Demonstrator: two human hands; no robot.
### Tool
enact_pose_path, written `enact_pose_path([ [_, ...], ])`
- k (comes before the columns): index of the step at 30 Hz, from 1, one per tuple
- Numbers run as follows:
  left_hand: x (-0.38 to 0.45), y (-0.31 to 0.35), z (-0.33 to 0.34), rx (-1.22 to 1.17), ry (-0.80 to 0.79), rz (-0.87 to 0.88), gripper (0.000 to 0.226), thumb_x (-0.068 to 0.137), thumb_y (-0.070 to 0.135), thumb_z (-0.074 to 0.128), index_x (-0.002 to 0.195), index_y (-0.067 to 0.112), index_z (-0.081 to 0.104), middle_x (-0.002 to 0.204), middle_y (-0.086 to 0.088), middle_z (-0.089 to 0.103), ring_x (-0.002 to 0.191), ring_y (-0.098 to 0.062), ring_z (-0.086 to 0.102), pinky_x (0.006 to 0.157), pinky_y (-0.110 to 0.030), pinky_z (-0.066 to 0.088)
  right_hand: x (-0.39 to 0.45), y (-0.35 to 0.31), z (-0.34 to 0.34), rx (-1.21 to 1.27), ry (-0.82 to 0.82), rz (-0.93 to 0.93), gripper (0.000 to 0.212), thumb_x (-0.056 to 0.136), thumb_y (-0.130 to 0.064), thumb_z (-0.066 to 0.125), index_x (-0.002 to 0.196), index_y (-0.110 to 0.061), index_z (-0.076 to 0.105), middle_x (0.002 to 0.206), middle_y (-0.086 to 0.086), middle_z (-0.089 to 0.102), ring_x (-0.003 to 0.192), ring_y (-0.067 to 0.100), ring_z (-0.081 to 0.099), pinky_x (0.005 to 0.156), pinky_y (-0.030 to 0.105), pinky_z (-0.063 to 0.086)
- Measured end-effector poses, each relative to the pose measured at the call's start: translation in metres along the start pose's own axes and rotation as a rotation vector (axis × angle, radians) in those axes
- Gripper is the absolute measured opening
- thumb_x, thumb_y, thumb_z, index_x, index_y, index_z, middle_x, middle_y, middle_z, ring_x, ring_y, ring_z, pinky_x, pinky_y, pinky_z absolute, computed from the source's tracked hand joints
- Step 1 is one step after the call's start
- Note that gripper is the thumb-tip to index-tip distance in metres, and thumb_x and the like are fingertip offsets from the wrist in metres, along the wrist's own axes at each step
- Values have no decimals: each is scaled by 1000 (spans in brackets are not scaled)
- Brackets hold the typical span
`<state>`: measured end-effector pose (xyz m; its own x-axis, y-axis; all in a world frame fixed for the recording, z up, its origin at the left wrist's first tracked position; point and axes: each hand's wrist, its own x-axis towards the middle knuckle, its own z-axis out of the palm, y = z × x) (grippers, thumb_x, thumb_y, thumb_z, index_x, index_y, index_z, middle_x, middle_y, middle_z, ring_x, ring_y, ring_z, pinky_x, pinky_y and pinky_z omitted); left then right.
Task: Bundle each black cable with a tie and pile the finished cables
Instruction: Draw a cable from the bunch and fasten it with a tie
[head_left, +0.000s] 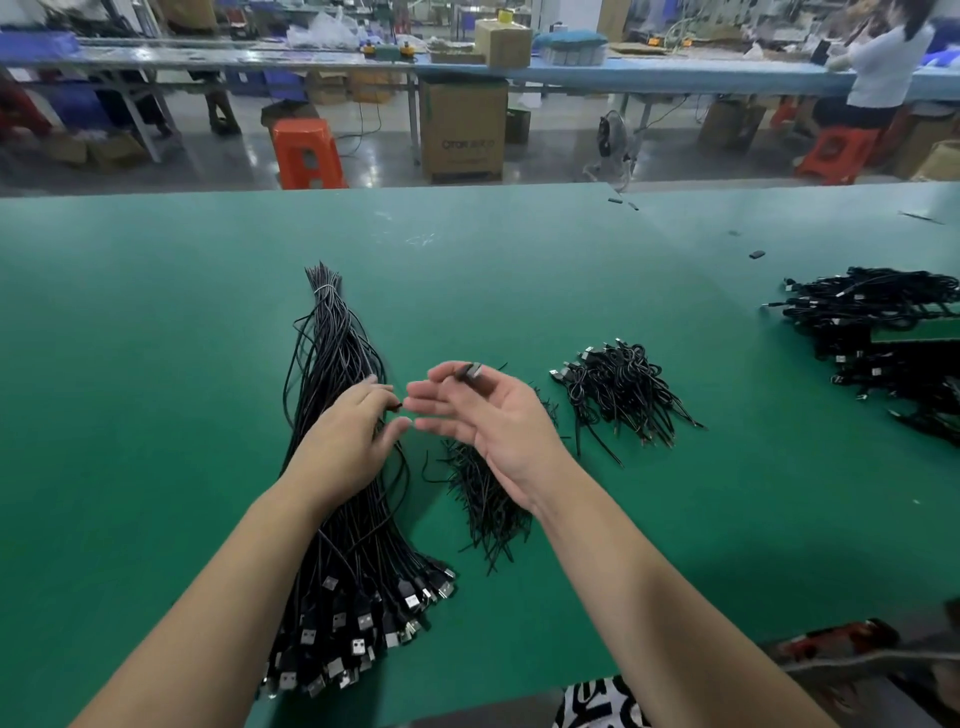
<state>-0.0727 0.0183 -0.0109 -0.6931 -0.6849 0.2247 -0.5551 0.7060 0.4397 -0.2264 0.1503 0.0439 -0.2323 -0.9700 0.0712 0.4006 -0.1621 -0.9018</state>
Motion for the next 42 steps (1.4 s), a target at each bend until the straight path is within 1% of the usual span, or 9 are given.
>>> enact_pose_path([
  [3,-2,3,-4,105,6,23,29,102,38,41,85,16,51,78,4,56,77,-24,54,63,-37,41,4,2,-6,-36,136,-13,20,106,-16,49,103,-5,65,88,12,75,82,23,72,77,31,59],
  [12,-18,30,1,-138,-103,-48,34,103,41,45,77,25,60,50,8,50,44,-7,44,48,-24,34,17,0,-23,-109,345,-2,25,105,-28,51,91,-14,68,65,-6,55,55,10,54,63,31,51],
  [16,-28,41,-5,-407,-288,-47,46,95,64,40,79,28,64,55,11,52,50,-3,48,52,-19,42,22,-23,-42,239,461,11,29,105,-31,49,86,-11,59,61,-3,49,49,10,48,51,27,50],
  [20,-23,16,-4,366,-180,1,43,101,54,30,96,29,64,102,10,62,105,-16,54,99,-39,42,23,-53,-64,416,507,-69,35,106,-32,47,79,-13,59,61,-3,47,49,9,45,48,24,48],
  [22,-19,1,-5,341,-107,-106,34,104,45,34,103,24,62,112,3,61,117,-23,49,97,-43,43,23,-63,-69,401,501,-106,36,106,-32,47,78,-13,60,61,-3,46,50,10,45,49,24,48],
  [26,-13,-12,-5,231,-164,-232,37,104,49,26,79,24,37,75,5,58,75,-22,56,60,-35,42,21,-64,-70,304,440,-135,32,104,-33,51,81,-13,63,63,-3,49,53,11,48,52,25,50],
  [35,-18,11,-13,348,-588,-206,38,99,60,40,92,29,60,90,9,67,77,-8,61,71,-31,53,19,-58,-56,18,305,-117,30,88,-41,60,91,-11,61,73,3,64,73,21,67,80,37,60],
  [39,-12,36,-31,-101,-334,-123,63,86,75,37,125,33,61,113,15,68,98,-1,63,93,-34,54,16,-42,-38,-168,230,0,34,101,-43,51,95,-12,62,60,-5,35,48,11,29,45,22,31],
  [42,-3,63,-45,-575,-101,-127,60,94,68,37,133,30,61,114,17,69,102,0,65,96,-37,52,13,-26,-21,-246,105,54,31,105,-27,43,97,-4,62,63,-6,39,53,11,22,46,27,18],
])
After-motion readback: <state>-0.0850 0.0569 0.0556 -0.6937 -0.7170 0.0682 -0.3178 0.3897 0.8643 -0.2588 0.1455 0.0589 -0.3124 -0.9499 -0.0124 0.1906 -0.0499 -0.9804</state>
